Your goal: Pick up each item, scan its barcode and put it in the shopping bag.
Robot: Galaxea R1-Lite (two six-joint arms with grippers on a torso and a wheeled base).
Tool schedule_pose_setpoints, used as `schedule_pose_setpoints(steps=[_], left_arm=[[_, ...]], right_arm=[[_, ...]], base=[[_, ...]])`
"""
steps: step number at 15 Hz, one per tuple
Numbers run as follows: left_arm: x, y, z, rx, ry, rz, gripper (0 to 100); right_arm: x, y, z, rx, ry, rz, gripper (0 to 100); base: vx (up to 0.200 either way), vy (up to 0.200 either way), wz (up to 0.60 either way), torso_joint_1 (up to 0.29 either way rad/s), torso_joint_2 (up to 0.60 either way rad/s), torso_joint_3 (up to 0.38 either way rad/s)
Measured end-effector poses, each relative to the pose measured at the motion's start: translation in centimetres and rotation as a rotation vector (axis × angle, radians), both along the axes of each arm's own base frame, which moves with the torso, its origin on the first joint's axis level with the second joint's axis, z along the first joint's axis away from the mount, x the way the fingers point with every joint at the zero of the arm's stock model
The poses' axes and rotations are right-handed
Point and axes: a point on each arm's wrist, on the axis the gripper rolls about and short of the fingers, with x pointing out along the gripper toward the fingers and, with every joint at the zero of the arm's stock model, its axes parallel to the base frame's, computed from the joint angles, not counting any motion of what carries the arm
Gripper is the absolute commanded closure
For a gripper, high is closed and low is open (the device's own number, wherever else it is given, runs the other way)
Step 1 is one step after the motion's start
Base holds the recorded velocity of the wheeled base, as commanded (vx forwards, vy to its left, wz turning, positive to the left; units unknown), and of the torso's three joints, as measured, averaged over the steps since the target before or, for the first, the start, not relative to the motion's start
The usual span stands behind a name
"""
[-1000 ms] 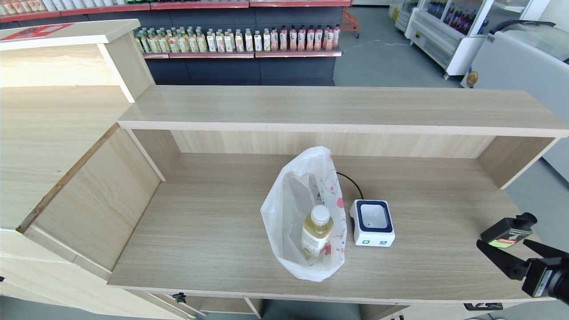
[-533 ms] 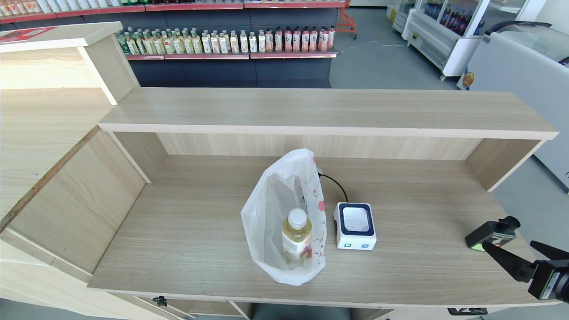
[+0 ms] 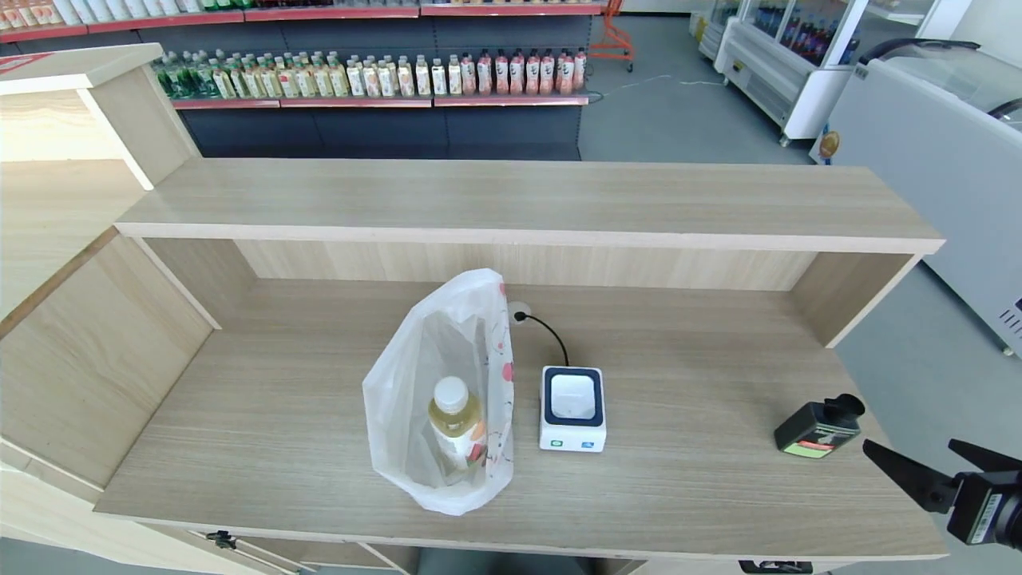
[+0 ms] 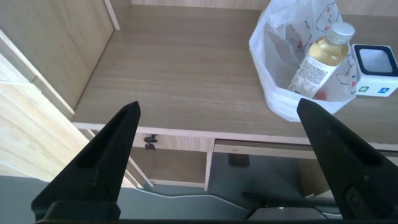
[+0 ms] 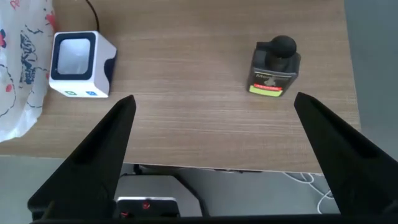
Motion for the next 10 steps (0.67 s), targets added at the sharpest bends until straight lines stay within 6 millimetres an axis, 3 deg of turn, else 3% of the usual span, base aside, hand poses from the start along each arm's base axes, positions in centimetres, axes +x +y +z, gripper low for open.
schedule_pose_setpoints(steps=[8, 10], left_arm=[[0.0, 0.0, 0.0, -0.001, -0.001, -0.001, 0], [0.0, 0.0, 0.0, -0.001, -0.001, -0.003, 0]], right_arm=[[0.7, 0.0, -0.1, -0.071, 0.055, 0.03, 0], [1.4, -0.1, 0.1, -0.104, 0.058, 0.043, 0]], base=[[0.0, -0.2, 0.0, 0.003, 0.0, 0.004], [0.0, 0.0, 0.0, 0.0, 0.0, 0.0]])
